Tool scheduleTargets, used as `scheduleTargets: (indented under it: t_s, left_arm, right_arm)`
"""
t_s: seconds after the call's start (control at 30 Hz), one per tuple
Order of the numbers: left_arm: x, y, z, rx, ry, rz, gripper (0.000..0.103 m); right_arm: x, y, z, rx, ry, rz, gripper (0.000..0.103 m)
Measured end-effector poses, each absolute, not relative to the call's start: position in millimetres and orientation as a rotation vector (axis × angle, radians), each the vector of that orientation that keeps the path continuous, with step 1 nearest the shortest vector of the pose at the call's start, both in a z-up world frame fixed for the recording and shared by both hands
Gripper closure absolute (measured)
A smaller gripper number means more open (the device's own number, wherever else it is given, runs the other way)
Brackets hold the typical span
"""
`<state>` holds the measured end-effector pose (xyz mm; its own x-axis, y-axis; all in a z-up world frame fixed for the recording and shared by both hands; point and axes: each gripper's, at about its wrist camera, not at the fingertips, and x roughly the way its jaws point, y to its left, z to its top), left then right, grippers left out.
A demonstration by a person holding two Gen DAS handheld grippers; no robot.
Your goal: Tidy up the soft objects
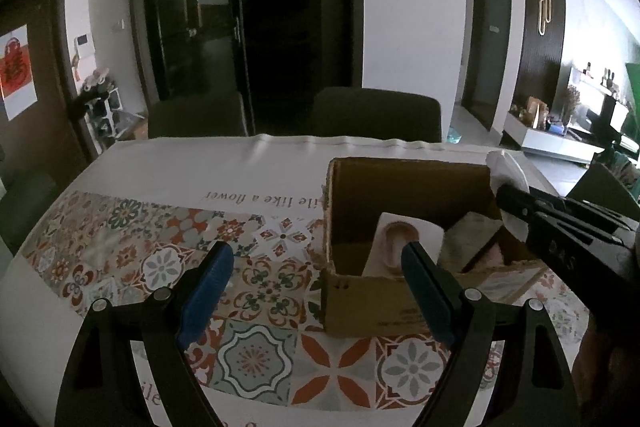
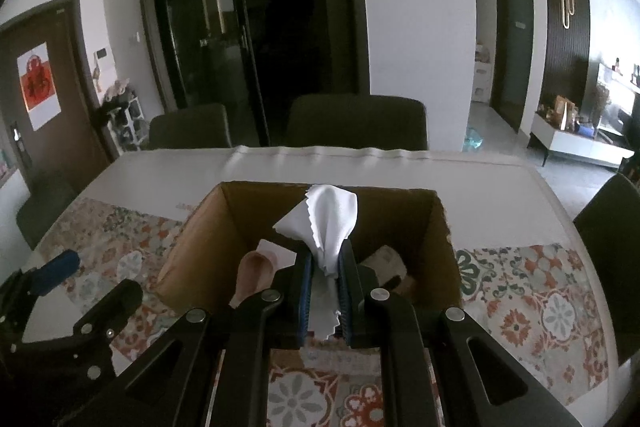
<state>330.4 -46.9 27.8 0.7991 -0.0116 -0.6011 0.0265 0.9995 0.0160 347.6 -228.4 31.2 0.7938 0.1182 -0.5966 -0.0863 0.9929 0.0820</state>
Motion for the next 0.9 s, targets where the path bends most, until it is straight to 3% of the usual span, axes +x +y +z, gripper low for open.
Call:
scheduleTargets:
  t_s: [0.2,0.27,0.33,0.6,0.9]
  left_arm:
    - [339,-45,22,0.021,0.665,0.000,0.017]
    - [340,-45,20,0.024,0.668,0.005,0.017]
    - [341,-45,20,0.024,0.669,0.009,0.017]
    - [337,-42,22,0.021,0.659,0.016,0.017]
    - [313,-42,36,0.018,0.615,-0.009,0.016]
  right_arm:
    - [371,-226,21,0.048,0.696,0.119,0.085]
    - [377,-226,17,0.045,0.715,0.118,0.074]
    - [381,-226,14,0.044,0.727,0.114,0.057]
    - [371,-228,17,0.019,0.716,0.033,0.024]
    - [323,-236,34,0.034,0.644,-0.089,0.016]
